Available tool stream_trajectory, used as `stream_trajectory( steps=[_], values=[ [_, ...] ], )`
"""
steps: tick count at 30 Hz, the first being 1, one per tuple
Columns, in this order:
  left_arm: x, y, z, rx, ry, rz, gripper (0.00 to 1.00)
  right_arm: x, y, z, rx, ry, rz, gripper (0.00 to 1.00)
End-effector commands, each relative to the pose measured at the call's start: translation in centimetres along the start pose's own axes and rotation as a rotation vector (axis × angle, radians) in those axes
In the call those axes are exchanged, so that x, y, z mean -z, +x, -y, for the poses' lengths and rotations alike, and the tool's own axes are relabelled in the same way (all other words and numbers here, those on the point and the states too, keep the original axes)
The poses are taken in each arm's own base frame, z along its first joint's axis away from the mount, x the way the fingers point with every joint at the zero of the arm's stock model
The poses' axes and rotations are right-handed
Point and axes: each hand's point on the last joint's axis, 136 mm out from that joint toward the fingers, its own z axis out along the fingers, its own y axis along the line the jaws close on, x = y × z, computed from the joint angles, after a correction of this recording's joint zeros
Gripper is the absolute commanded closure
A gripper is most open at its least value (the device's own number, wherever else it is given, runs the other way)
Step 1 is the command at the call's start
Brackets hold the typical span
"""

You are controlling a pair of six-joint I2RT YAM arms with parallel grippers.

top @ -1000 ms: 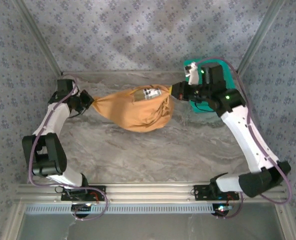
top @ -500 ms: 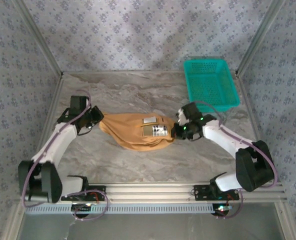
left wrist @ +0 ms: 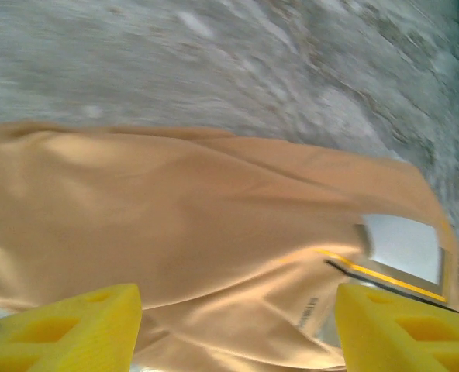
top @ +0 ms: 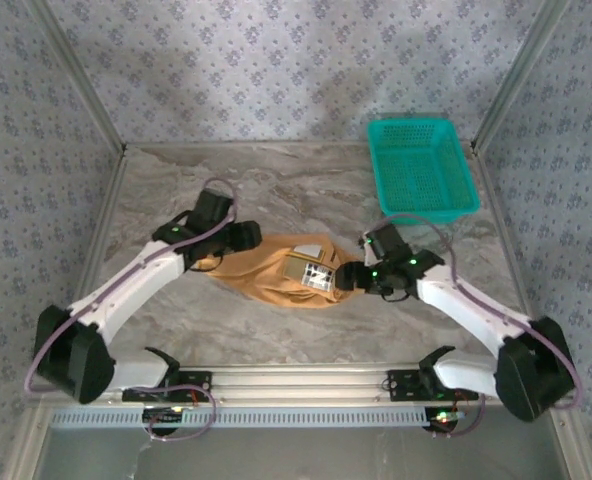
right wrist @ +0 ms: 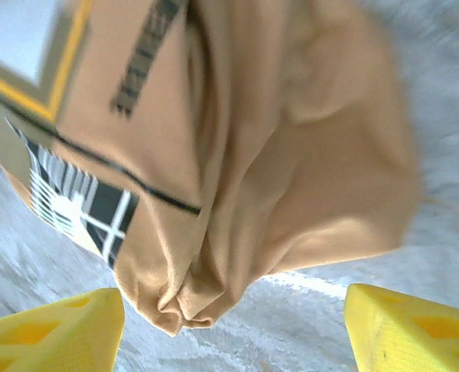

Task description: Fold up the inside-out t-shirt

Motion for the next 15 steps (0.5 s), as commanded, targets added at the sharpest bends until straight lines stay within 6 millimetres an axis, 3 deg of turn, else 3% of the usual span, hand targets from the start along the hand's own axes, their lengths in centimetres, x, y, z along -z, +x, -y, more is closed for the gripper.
stream_trajectory(
  steps=[1, 6, 10, 11, 12, 13, 15],
  values=[
    [-2.2, 0.6, 6.2, -0.108, 0.109, -0.042, 0.30, 1.6, -0.2, 4.2, -0.182, 0.084, 0.050, 0.23],
    [-5.7, 4.5, 12.5, -0.324, 0.144, -0.192, 0.24, 2.7, -0.2, 7.3, -0.336, 0.101, 0.069, 0.24],
    [-8.9, 8.1, 13.8, -0.428, 0.095, -0.331, 0.25, 2.5, -0.2, 8.0, -0.379, 0.085, 0.068, 0.25],
    [-9.8, 9.1, 13.9, -0.439, 0.089, -0.372, 0.31, 2.4, -0.4, 8.0, -0.382, 0.079, 0.072, 0.25],
    [-10.5, 10.0, 14.1, -0.441, 0.089, -0.409, 0.43, 2.2, -0.7, 8.1, -0.352, 0.079, 0.076, 0.25],
    [-11.1, 10.5, 14.4, -0.433, 0.104, -0.439, 0.64, 1.8, -1.1, 7.6, -0.346, 0.058, 0.079, 0.25],
    [-11.0, 10.7, 14.2, -0.418, 0.091, -0.473, 0.91, 0.9, -1.4, 6.8, -0.348, 0.026, 0.065, 0.26]
  ],
)
